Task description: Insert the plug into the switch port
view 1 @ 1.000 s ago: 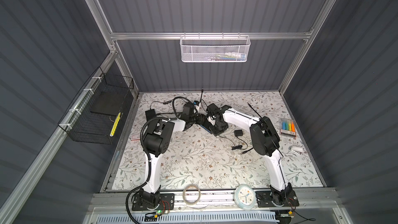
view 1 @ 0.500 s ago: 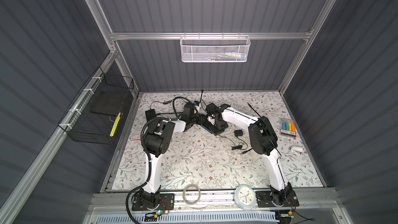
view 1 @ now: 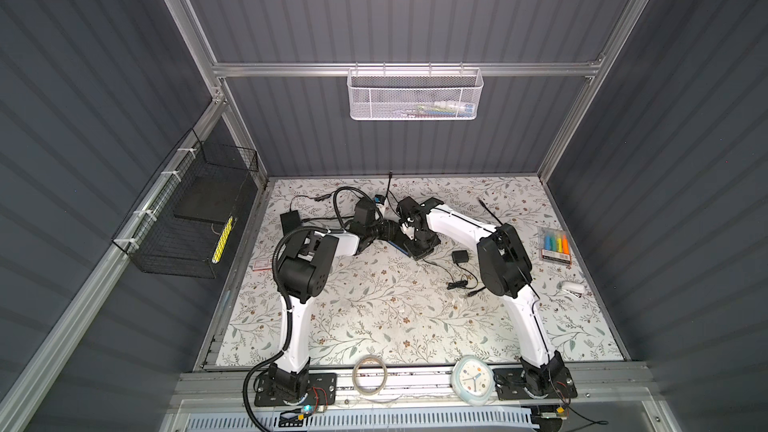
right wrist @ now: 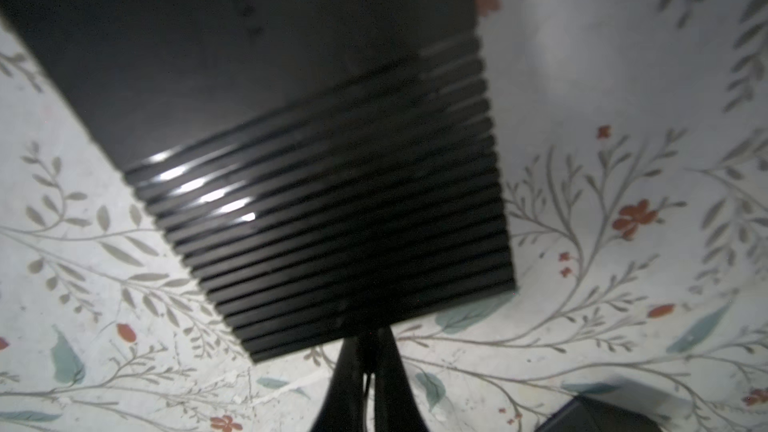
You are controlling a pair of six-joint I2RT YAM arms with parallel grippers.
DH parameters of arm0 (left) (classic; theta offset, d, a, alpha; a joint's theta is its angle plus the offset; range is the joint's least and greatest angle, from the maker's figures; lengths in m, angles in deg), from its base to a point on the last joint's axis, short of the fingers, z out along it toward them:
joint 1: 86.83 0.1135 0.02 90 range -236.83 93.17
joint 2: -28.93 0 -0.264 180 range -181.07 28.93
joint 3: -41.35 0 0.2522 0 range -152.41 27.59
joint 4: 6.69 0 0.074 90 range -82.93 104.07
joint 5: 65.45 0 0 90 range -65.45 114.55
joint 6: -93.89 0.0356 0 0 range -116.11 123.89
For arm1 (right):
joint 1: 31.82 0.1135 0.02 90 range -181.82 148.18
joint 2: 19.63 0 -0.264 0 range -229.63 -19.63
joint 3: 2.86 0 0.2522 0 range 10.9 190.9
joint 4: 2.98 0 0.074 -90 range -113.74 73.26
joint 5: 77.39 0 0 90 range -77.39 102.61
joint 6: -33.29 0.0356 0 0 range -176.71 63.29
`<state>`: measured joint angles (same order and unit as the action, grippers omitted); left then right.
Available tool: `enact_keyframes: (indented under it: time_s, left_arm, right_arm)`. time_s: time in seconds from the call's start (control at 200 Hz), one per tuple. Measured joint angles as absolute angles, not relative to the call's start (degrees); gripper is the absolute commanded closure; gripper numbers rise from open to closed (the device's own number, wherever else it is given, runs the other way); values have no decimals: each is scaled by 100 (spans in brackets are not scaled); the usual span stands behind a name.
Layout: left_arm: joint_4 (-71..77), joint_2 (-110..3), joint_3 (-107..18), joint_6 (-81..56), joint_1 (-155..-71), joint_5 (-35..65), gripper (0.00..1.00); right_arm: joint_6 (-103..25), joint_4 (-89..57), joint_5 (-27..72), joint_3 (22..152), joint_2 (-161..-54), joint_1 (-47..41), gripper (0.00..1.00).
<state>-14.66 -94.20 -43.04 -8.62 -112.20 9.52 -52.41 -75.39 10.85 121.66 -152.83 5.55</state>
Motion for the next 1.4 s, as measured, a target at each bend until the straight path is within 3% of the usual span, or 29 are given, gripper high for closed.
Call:
enact_keyframes:
  time_s: [1.301,1.401]
  left_arm:
    - [-1418,-9368,-4300,-812,-11360,1348,47]
    - [-1388,-9355,-4298,-812,-11364,1367,47]
  right_arm:
    - [-5215,-7819,1083,12494,-15528,491,100]
    - [-5204,-7602,1085,12251,-15399,487,94]
